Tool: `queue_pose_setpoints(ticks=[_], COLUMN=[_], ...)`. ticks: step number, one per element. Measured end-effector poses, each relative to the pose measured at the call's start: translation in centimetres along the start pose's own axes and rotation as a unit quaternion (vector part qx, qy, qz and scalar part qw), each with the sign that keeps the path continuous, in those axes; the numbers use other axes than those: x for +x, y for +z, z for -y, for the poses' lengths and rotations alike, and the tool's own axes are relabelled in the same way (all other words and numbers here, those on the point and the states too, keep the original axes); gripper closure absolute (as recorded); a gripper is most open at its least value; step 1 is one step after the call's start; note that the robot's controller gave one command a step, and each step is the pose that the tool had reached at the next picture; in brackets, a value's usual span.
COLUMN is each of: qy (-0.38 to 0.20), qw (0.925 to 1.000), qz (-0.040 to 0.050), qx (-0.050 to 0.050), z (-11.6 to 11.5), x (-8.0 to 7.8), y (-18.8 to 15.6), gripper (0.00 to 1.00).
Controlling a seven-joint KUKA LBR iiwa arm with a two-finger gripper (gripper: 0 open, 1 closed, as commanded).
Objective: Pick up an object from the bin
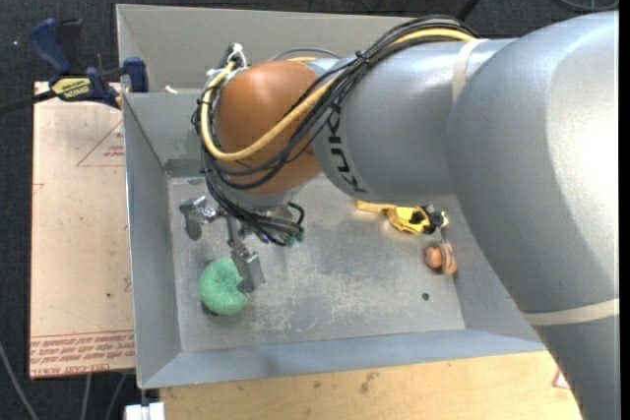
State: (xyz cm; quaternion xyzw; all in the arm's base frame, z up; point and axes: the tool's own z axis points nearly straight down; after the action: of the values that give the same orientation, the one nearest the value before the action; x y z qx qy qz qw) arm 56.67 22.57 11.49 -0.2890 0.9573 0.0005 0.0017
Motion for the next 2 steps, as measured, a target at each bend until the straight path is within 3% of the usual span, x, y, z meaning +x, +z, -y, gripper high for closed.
queue_pose_setpoints(ticks=[1, 2], qy=[-0.001, -0.170], qw=[1.0000, 0.9855], qz=[-0.0023, -0.0001], qx=[-0.001, -0.001], z=[-2.1, -1.2], x=[4.8, 3.5], y=[4.5, 4.5], gripper=[0.00, 1.00])
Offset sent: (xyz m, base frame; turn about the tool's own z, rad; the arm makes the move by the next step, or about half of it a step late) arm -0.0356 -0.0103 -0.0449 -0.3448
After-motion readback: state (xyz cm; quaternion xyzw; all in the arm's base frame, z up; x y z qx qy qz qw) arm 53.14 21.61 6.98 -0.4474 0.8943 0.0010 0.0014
